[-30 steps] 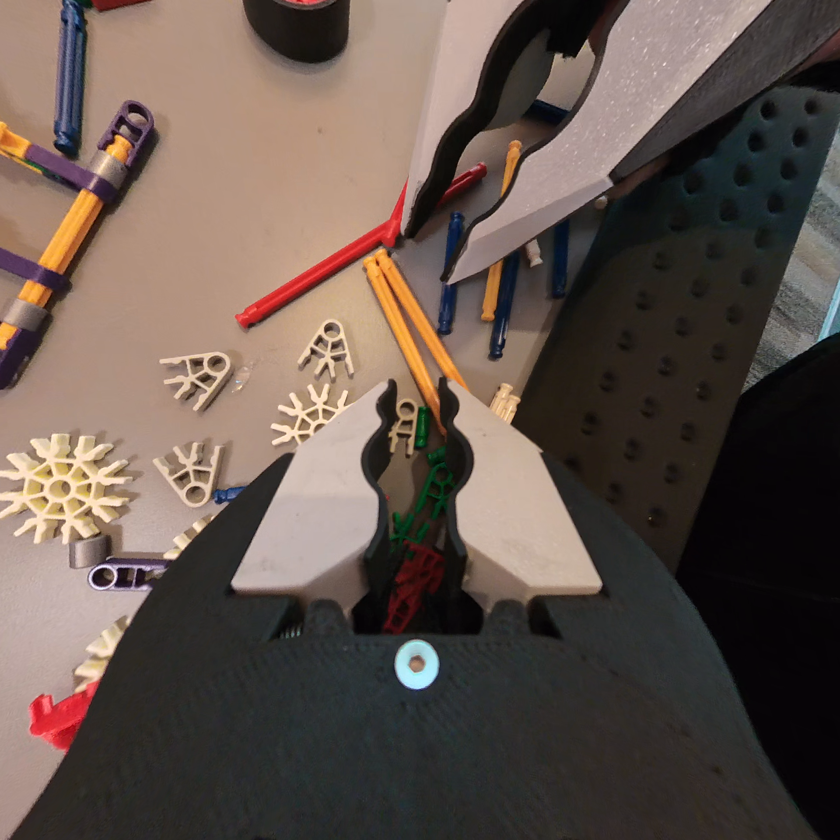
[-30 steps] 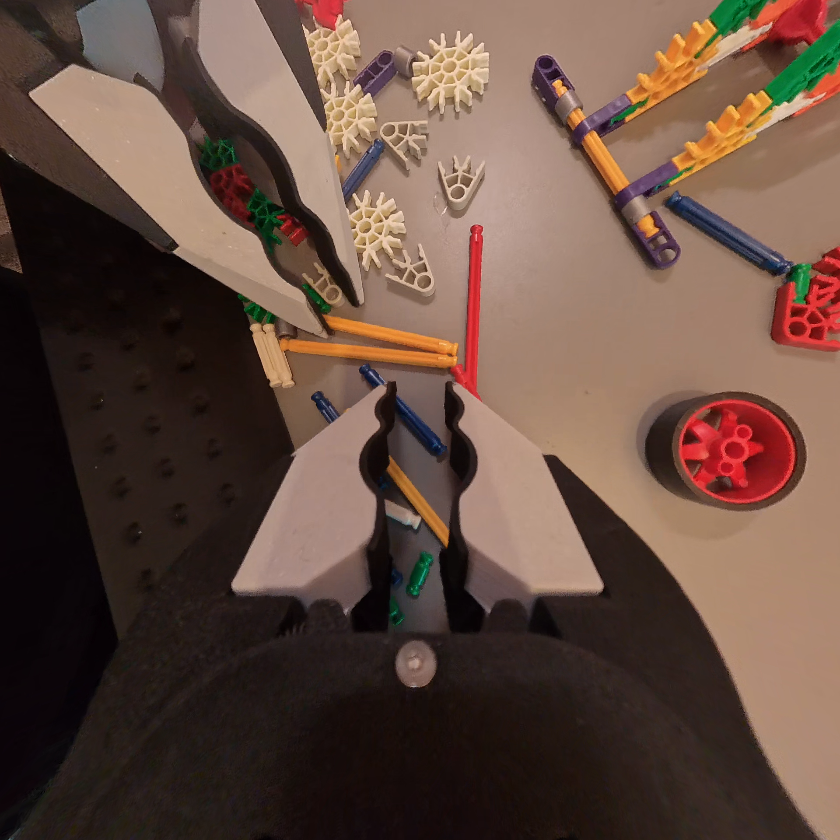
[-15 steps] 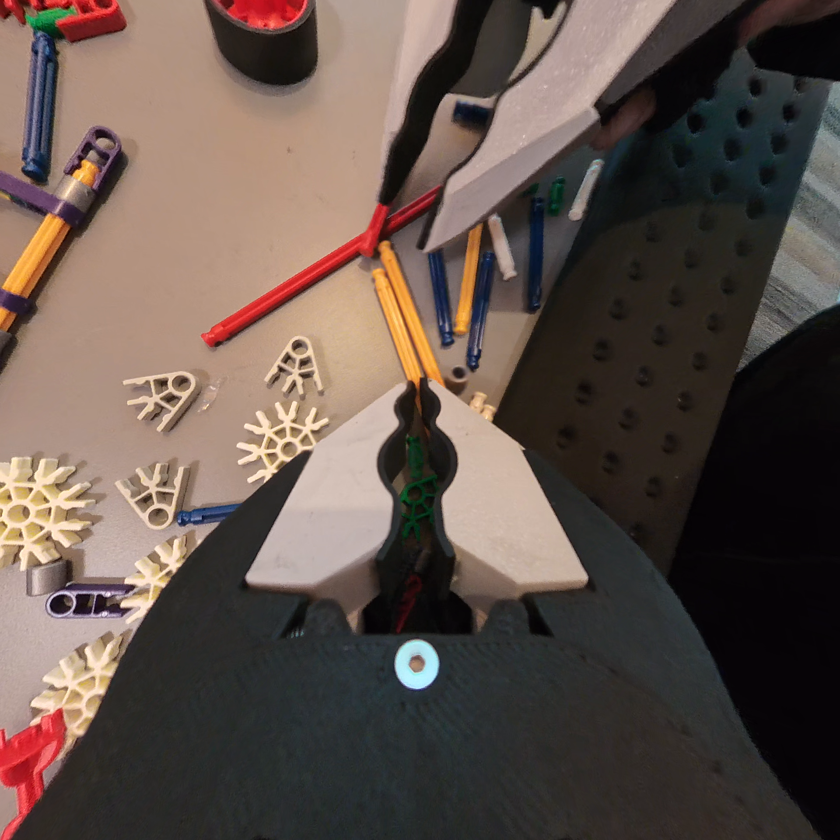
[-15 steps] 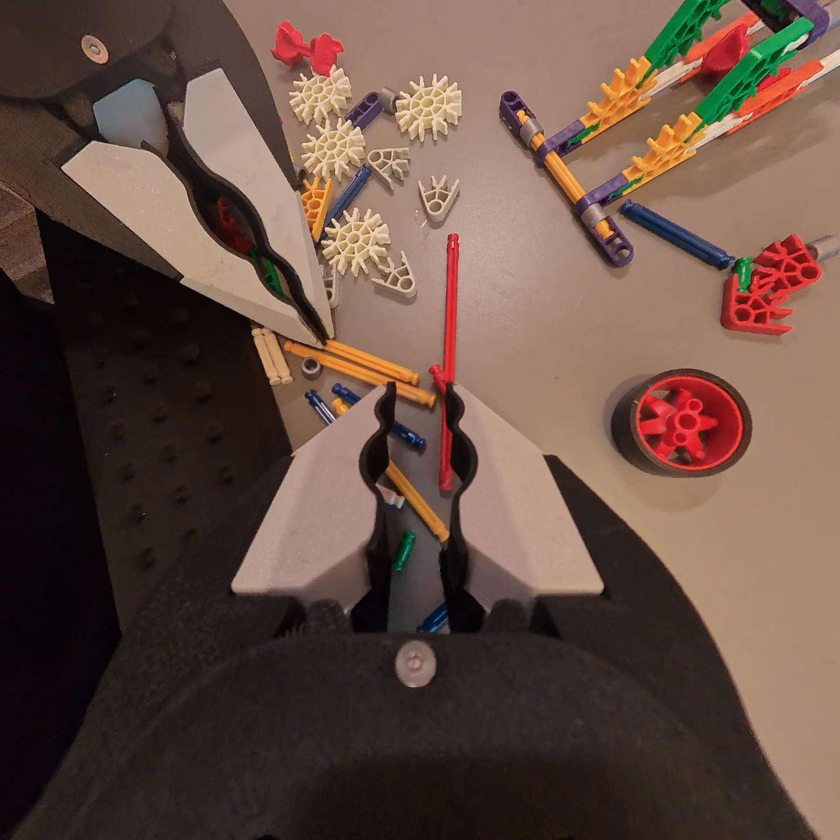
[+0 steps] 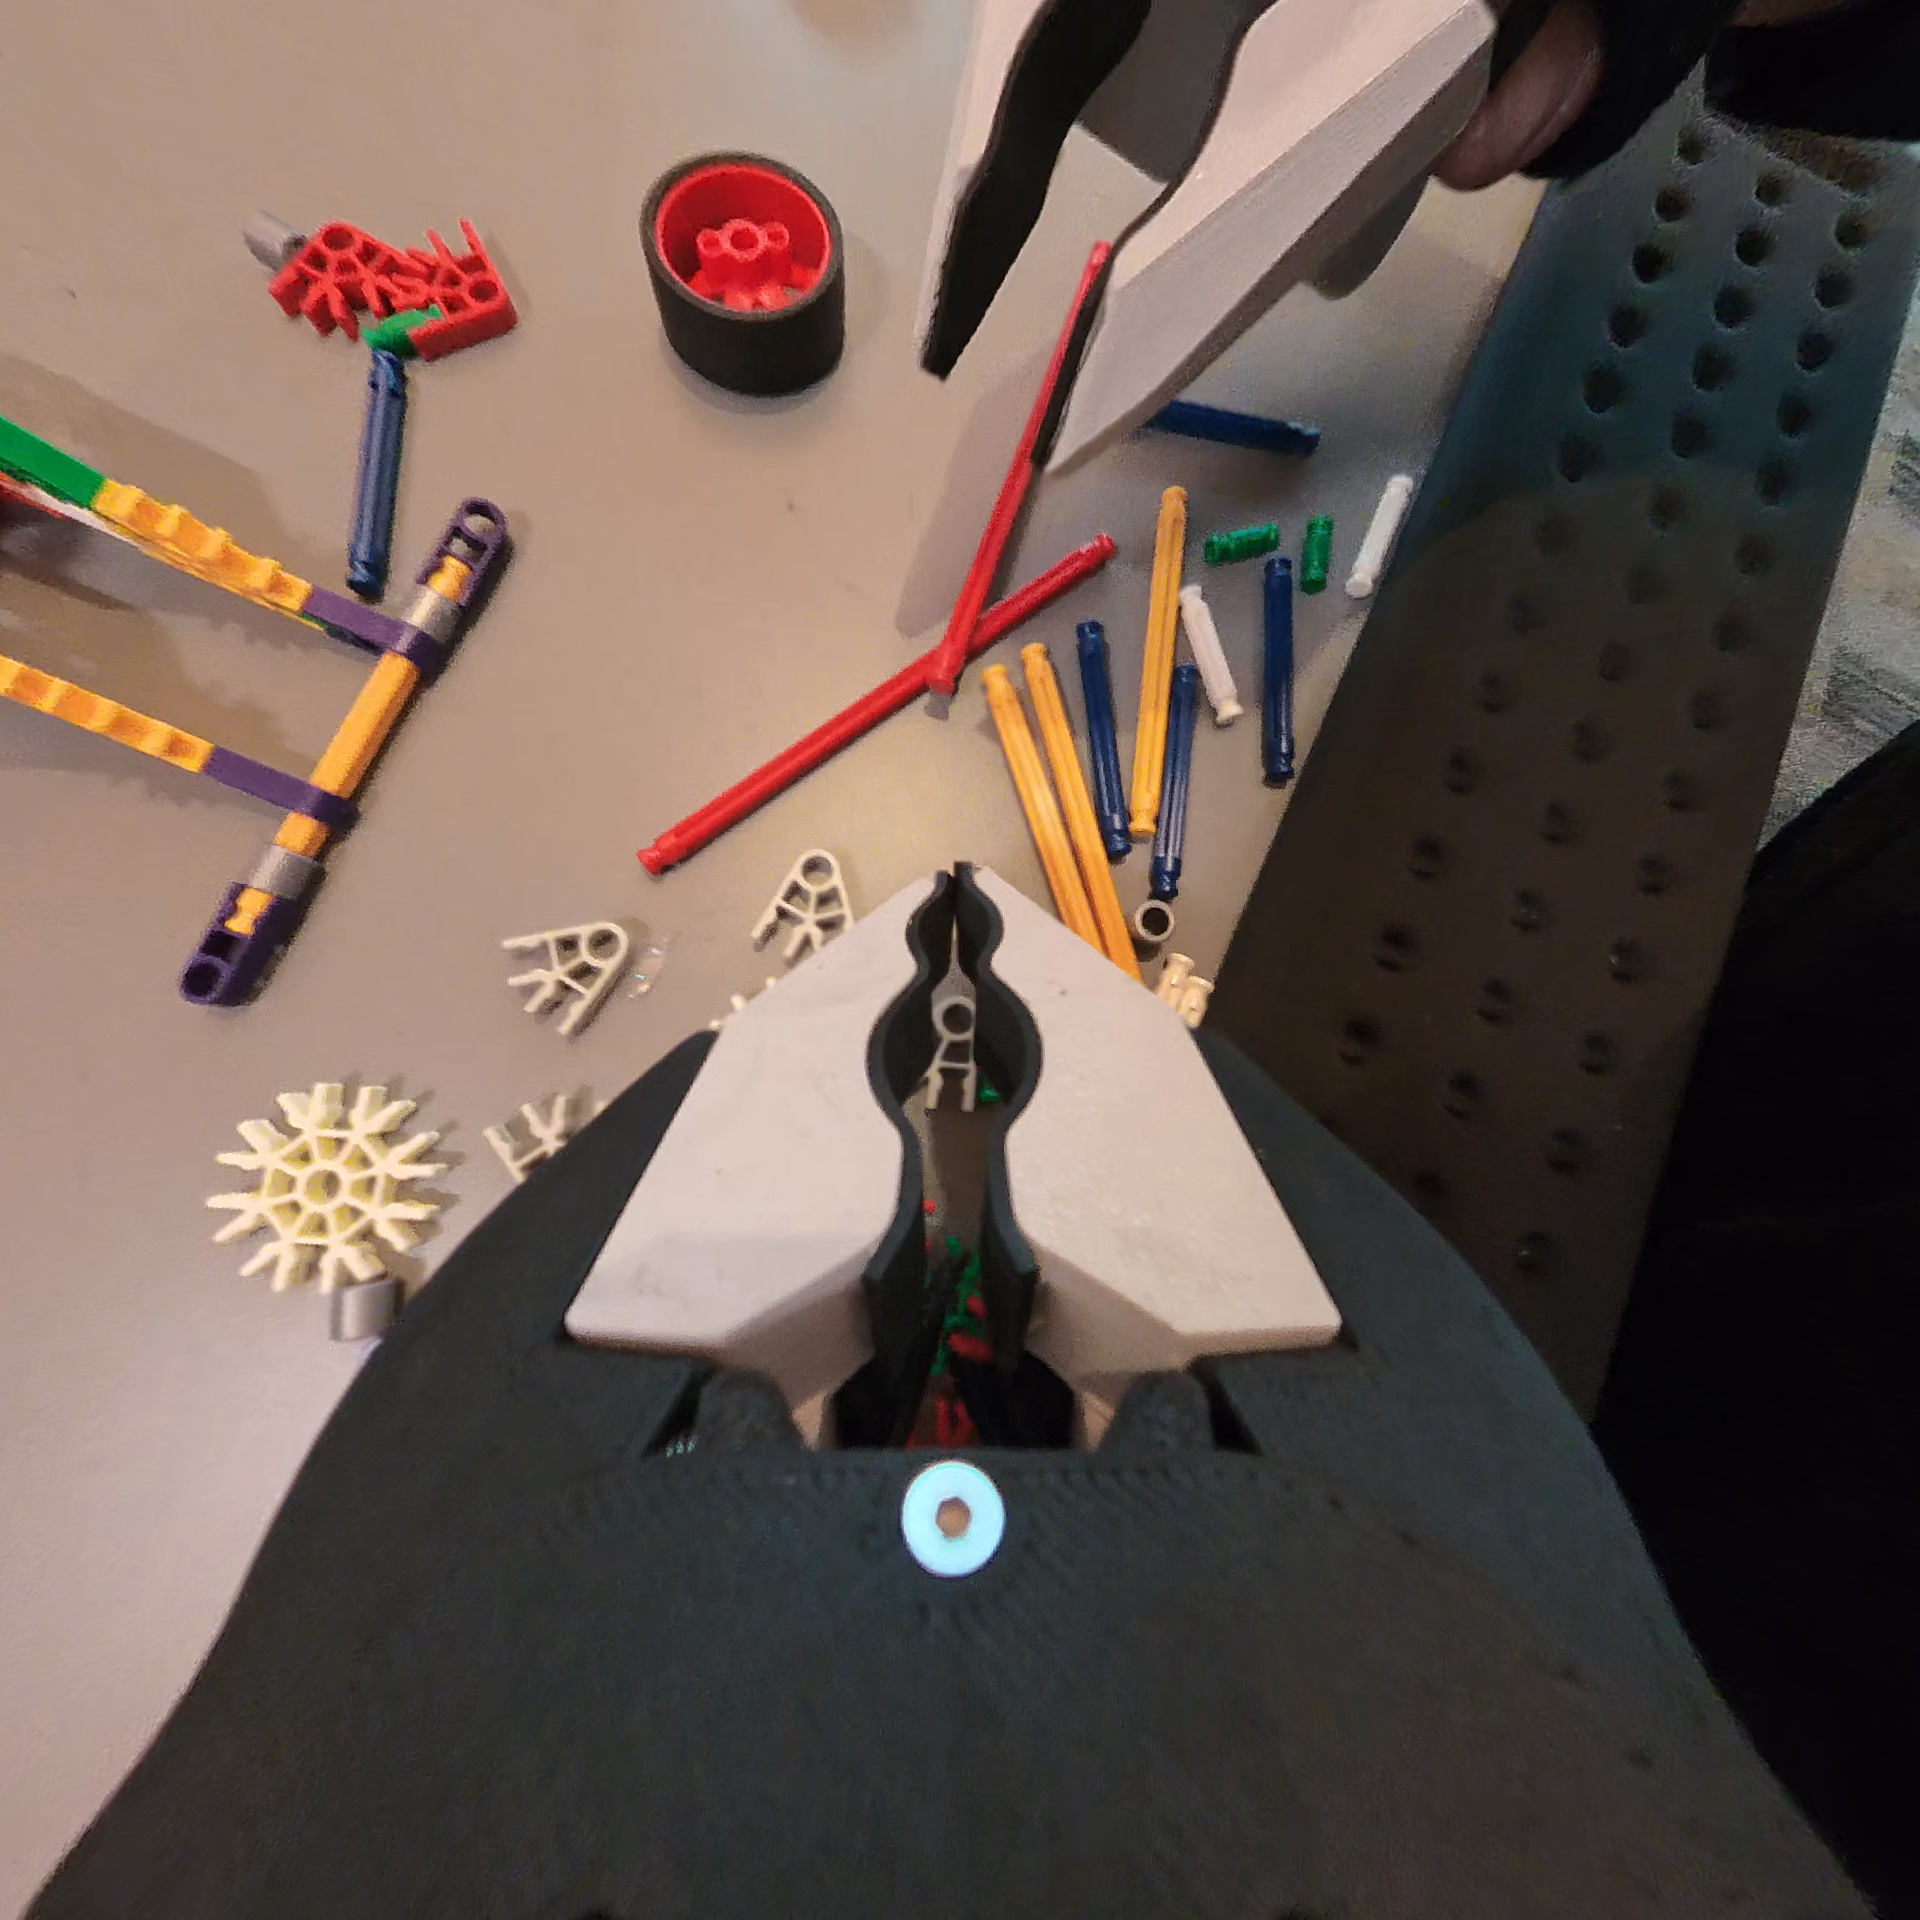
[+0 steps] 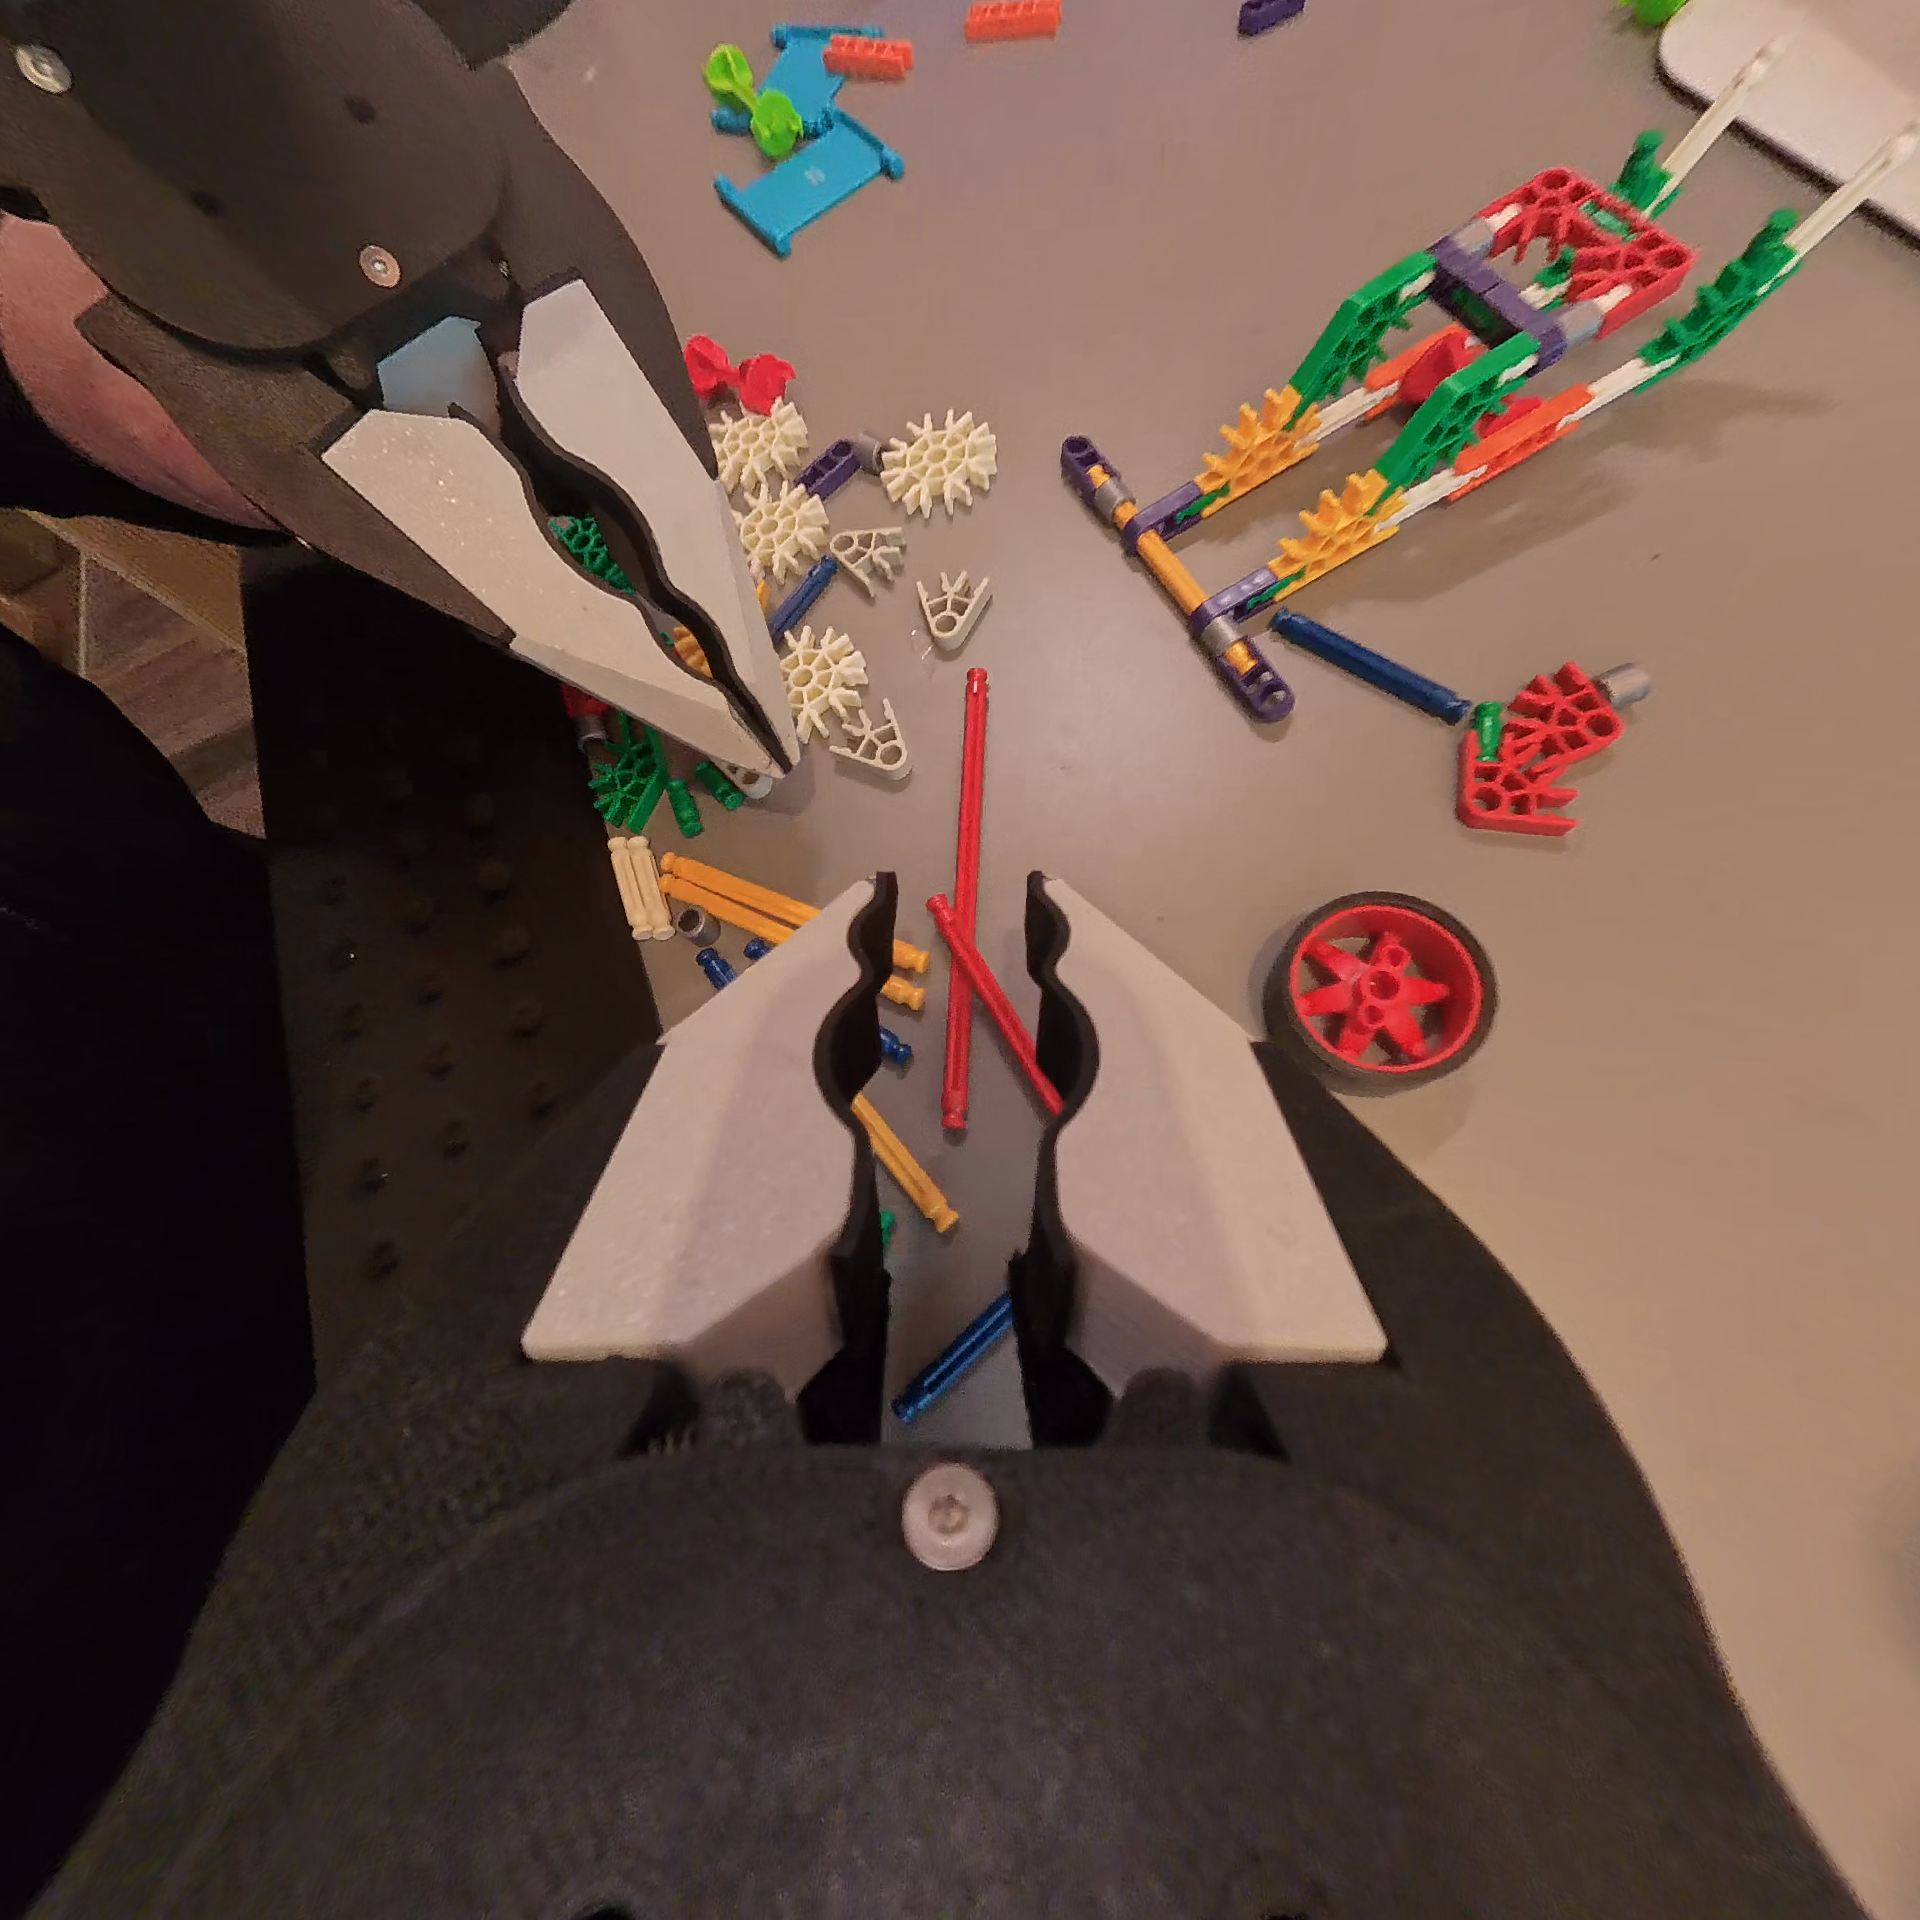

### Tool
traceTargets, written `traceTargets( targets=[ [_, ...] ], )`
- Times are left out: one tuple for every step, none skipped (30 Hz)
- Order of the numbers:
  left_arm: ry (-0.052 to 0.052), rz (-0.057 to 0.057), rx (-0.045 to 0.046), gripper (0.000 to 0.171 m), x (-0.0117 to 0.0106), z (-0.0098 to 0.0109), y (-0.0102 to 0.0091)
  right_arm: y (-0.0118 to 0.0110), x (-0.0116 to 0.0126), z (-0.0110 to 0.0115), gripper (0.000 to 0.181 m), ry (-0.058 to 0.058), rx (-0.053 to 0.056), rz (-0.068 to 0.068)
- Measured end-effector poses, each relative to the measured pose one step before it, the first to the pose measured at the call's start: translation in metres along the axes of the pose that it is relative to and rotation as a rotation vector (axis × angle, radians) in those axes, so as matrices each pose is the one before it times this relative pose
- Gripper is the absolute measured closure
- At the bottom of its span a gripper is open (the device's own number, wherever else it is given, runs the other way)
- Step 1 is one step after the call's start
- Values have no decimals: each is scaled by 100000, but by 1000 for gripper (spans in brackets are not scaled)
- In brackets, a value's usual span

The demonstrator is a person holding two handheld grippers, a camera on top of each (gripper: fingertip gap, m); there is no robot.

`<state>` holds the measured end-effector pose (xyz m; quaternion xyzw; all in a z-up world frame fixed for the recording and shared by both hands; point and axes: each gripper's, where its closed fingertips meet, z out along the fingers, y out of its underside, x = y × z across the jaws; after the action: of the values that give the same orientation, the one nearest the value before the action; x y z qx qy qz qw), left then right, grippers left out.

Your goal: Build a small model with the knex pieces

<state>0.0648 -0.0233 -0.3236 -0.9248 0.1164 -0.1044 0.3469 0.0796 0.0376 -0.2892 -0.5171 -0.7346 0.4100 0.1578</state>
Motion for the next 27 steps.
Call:
traceTargets(
  targets=[
    [60, 24, 253, 171, -175, -117, -173, -175, 198, -345, 159, 445, 764, 63],
    [104, 78, 658, 171, -127, -126, -211, -98, 229, -337, 159, 856, 461, -64],
    [-329, -150, 1548, 171, -162, -172, -337, -69, 225, -327, 159, 1011, 419, -95],
    [169, -411, 1234, 171, -73, -124, -295, -45, 164, -302, 159, 675, 503, 195],
    [825, -442, 643, 171, 33, -87, -206, -21, 95, -254, 159, 239, 495, 463],
    [-281, 136, 924, 171, -67, -90, -221, 4, 44, -201, 159, 125, 541, 455],
    [-934, 471, 1399, 171, -135, -102, -279, -52, 11, -177, 159, 127, 899, 466],
    [538, 8, -54, 171, 36, -14, -73, -81, -49, -139, 159, -255, 1003, 632],
    [2266, -240, -1329, 171, 267, 104, 146, 26, -96, -78, 159, -497, 427, 658],
    [1708, -244, -1689, 171, 204, 113, 261, 127, -67, -22, 159, -120, -324, 305],
    [85, 398, -784, 171, 1, 26, 203, 186, -1, -21, 159, 391, -611, -126],
    [898, 110, -1174, 171, 69, 22, 306, 184, -3, -31, 159, 479, -464, -92],
    [837, -1023, -1824, 171, 32, 51, 408, 132, -28, -58, 159, 200, -37, 264],
    [-871, -1360, -544, 161, -160, -10, 253, 74, -63, -75, 158, -78, 418, 521],
    [212, -710, 633, 158, 82, -77, 108, 114, -60, -77, 158, -165, 359, 603],
    [838, -1172, -109, 154, 175, -58, 199, 170, -27, -64, 158, 80, -82, 464],
    [-497, -1125, -670, 150, -17, -39, 259, 211, 49, -72, 158, 473, -214, 312],
    [-1492, -362, 18, 146, -127, -79, 180, 185, 41, -80, 158, 309, -67, 468],
    [-311, -333, 267, 145, 24, -94, 149, 175, 23, -99, 158, 71, 7, 575],
    [420, -1082, -148, 144, 110, -51, 182, 155, 67, -105, 158, 354, 33, 340],
    [-419, -927, -48, 143, -6, -55, 155, 141, 40, -109, 158, 358, -96, 176],
    [-807, -238, 90, 141, -41, -69, 121, 112, -34, -87, 158, -36, -147, 22],
    [111, 41, -374, 141, 92, -22, 148, 86, -76, -61, 158, -144, -84, -223],
    [26, 149, -1029, 140, 92, 51, 170, 111, -90, -14, 158, -1, -207, -334],
    [-556, 868, -1022, 140, 47, 70, 140, 127, -91, 15, 158, -2, -206, -324],
    [-958, 1174, -770, 140, 17, 99, 83, 130, -130, 53, 158, -281, -50, -34],
    [-160, 914, -610, 141, 137, 181, 63, 125, -129, 80, 158, -414, -66, 345]
  ],
)
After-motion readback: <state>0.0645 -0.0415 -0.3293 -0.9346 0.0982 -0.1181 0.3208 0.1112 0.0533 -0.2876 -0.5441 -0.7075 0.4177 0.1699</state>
